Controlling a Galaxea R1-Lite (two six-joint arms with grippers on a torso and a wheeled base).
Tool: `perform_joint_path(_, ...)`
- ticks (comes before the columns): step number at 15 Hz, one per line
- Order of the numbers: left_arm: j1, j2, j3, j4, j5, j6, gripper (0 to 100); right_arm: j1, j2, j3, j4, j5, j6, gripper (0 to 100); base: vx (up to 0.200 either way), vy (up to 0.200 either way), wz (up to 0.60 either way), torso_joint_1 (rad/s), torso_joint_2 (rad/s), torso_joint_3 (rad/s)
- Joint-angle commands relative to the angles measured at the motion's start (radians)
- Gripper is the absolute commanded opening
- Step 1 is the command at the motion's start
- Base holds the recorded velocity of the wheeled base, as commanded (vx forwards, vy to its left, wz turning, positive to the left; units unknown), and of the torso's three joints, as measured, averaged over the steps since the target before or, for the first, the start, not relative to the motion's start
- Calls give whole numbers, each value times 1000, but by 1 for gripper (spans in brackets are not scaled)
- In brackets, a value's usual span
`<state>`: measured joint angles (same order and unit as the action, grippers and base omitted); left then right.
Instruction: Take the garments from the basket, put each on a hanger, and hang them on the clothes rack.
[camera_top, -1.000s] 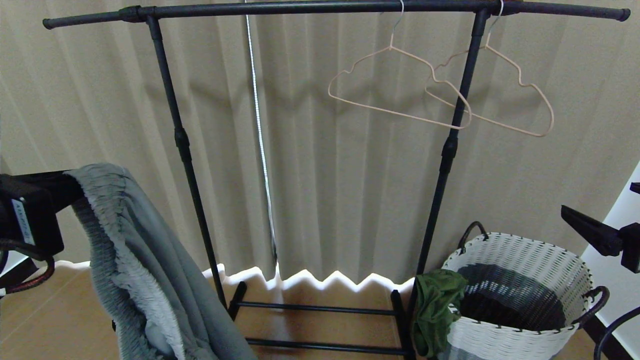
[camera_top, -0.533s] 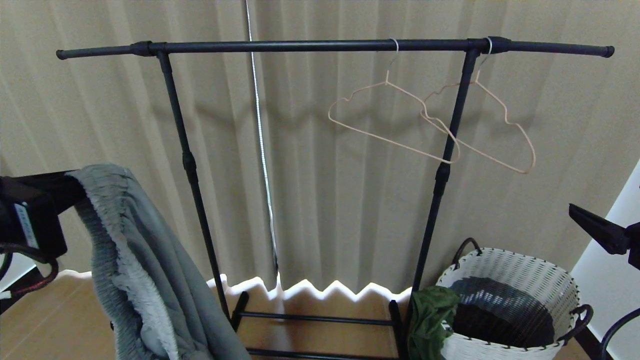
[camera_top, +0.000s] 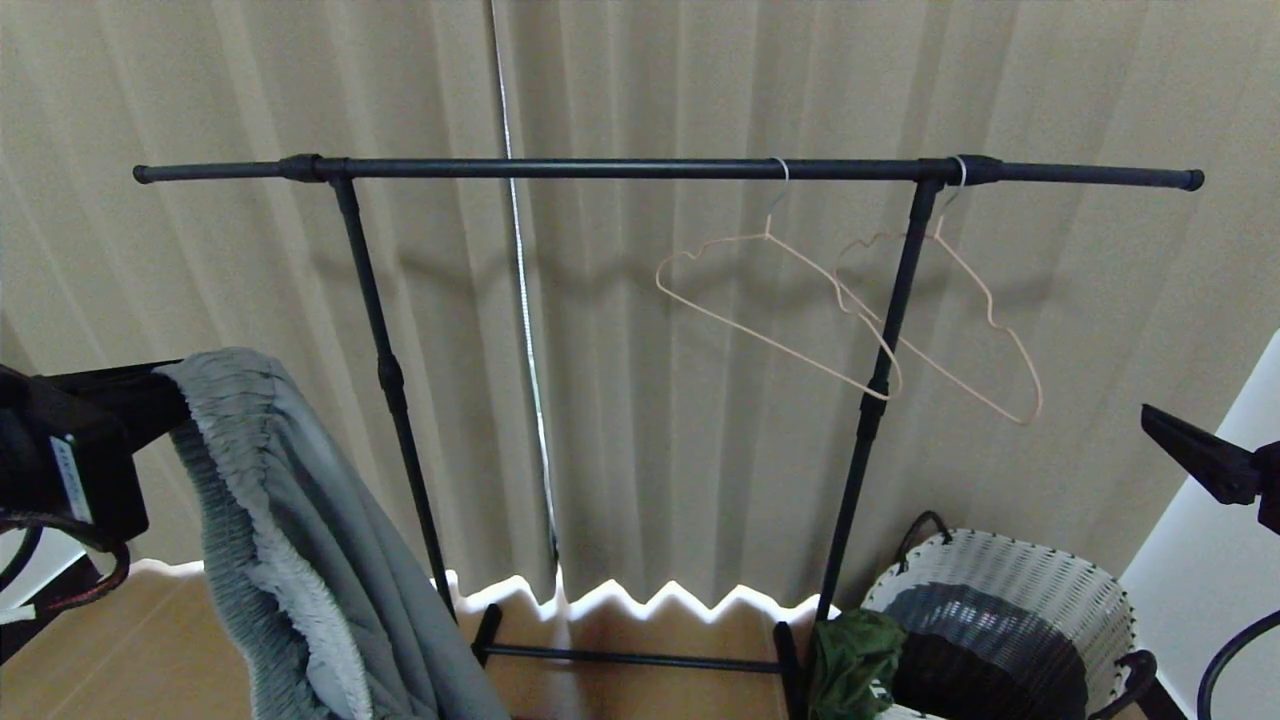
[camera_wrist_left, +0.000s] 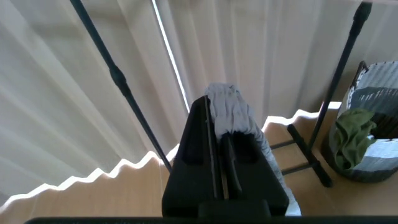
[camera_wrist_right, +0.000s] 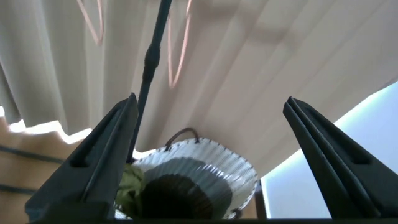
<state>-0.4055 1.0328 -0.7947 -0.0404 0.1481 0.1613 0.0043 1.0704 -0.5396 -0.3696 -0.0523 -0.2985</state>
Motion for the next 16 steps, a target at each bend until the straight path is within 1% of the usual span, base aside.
perform_joint_path(1,1,-3,5,-6,1,1,0,0,3,1,0,2,-1,100,0,0,0,212,-496,-281)
perform_joint_path(3,1,-2,12,-18,1,12,0,0,6,1,-2,3,1,100,0,0,0,205,-476,-266)
perform_joint_path(5,2,-2,18,-32,1,18,0,0,6,3,-5,5,1,100,0,0,0,93,-205,-112)
perform_joint_path(7,2,-3,26,-55,1,20,0,0,3,0,-5,9,2,100,0,0,0,21,-40,-25)
perform_joint_path(9,13,-3,25,-49,1,18,0,0,-6,-10,-5,43,2,100,0,0,0,0,0,0)
perform_joint_path(12,31,0,23,-49,1,18,0,0,-7,-10,-5,46,1,100,0,0,0,0,0,0)
perform_joint_path(16,31,0,20,-52,1,18,0,0,-7,-10,-3,46,1,100,200,0,0,-4,-1,6)
